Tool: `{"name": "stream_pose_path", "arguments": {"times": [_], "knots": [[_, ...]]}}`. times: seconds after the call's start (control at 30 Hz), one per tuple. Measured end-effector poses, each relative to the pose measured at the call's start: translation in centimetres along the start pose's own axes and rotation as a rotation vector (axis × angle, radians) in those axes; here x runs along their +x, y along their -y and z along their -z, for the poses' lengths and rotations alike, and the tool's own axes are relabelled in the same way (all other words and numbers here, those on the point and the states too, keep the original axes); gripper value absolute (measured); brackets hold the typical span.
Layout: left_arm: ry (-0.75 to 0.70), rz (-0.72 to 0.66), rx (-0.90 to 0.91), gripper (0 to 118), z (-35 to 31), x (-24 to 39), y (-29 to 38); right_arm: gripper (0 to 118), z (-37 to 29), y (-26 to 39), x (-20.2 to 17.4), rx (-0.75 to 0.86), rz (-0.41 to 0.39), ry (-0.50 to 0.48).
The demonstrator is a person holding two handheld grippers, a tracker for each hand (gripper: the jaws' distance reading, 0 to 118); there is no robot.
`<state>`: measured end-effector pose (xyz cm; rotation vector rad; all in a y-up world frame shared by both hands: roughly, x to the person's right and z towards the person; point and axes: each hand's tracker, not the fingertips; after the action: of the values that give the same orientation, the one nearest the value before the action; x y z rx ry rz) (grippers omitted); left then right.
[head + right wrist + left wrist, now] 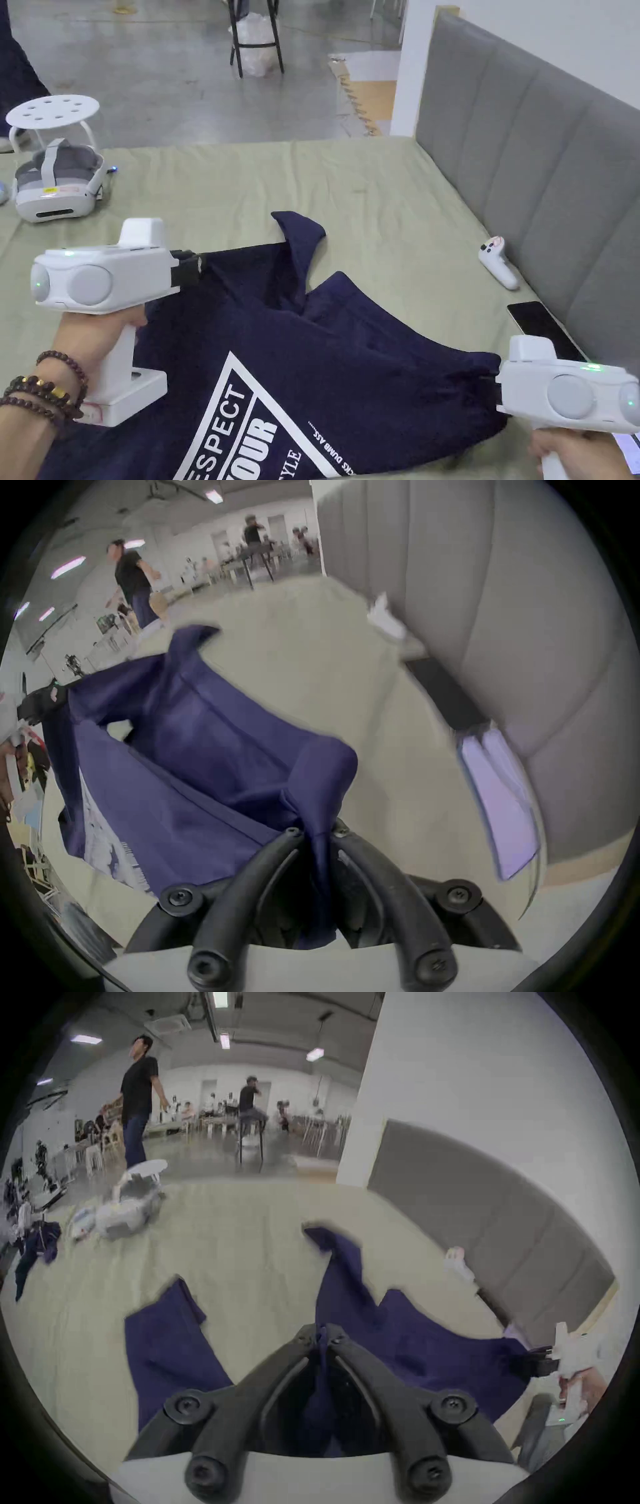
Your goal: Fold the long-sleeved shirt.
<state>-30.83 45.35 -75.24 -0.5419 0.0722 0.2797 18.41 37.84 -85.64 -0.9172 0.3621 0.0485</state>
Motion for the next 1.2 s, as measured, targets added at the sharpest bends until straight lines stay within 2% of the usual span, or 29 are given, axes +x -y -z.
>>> {"name": "stream_pose_path", "arguments": {"times": [0.1,0.23,0.37,0.53,0.6,0.7,0.83,0.97,1.1,1.2], "knots": [[-0.011,0.006,0.135,6,-5.2,-0.6,-4.9,7,-3.9,-6.6,-2.2,0.154,-0.029,-0.061],[-0.079,0.038,0.284,6,-11.5,-1.3,-13.3,7,-8.5,-17.3,-6.6,0.335,-0.147,-0.095],[-0.173,0.084,0.421,6,-15.6,-2.0,-22.1,7,-13.1,-27.7,-12.1,0.508,-0.224,-0.068],[-0.285,0.149,0.516,6,-18.1,-2.2,-32.1,7,-18.5,-39.2,-17.1,0.656,-0.222,-0.073],[-0.299,0.120,0.546,6,-18.8,-2.1,-35.7,7,-20.5,-43.4,-19.2,0.690,-0.291,-0.008],[-0.325,0.089,0.598,6,-19.3,-1.7,-39.7,7,-23.2,-48.0,-20.8,0.741,-0.265,-0.003],[-0.330,0.053,0.611,6,-19.1,-1.8,-43.1,7,-25.4,-51.1,-21.2,0.767,-0.180,-0.003],[-0.324,0.042,0.606,6,-17.5,-1.9,-43.7,7,-24.9,-51.5,-21.0,0.756,-0.161,0.024],[-0.341,0.062,0.575,6,-14.3,-2.3,-41.0,7,-21.1,-49.7,-20.2,0.736,-0.165,0.030],[-0.348,0.051,0.493,6,-10.3,-3.9,-36.9,7,-15.3,-47.3,-19.1,0.635,-0.141,0.017]]}}
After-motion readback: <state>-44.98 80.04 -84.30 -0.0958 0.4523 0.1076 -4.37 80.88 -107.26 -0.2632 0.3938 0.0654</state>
